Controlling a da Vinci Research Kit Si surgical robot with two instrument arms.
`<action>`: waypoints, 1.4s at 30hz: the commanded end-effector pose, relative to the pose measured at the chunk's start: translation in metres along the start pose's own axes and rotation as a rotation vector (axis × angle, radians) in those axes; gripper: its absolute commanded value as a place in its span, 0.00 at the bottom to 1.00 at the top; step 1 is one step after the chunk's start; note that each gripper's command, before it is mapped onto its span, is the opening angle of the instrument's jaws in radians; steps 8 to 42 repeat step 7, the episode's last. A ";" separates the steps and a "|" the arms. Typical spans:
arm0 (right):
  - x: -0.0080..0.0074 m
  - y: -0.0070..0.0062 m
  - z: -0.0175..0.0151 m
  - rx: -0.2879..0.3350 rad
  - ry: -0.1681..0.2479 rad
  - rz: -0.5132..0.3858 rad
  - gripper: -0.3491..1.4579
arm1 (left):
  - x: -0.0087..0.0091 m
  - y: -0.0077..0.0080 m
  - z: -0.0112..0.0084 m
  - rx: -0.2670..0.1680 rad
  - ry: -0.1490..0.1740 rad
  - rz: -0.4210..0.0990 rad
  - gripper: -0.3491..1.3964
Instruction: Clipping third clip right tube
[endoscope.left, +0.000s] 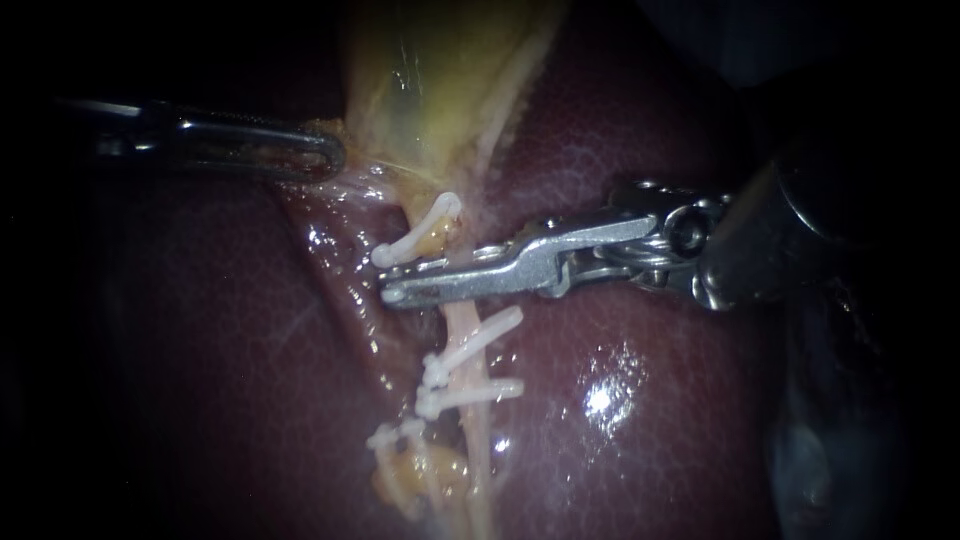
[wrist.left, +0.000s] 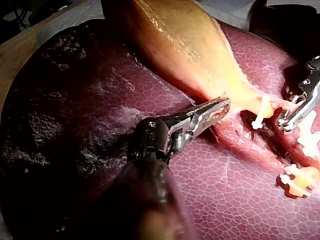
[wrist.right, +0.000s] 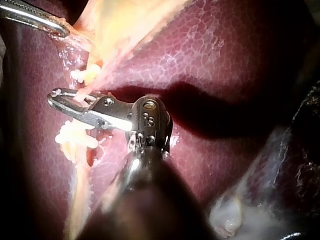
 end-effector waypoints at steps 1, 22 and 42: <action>0.0000 0.0000 0.0000 0.000 0.000 0.000 0.00 | 0.0000 0.0000 0.0000 0.000 0.000 0.000 0.00; 0.0000 0.0000 -0.0001 0.000 0.001 0.006 0.00 | 0.0000 0.0000 0.0000 0.000 0.000 -0.006 0.00; 0.0000 0.0000 -0.0001 0.000 0.001 0.006 0.00 | 0.0000 0.0000 0.0000 0.000 0.000 -0.006 0.00</action>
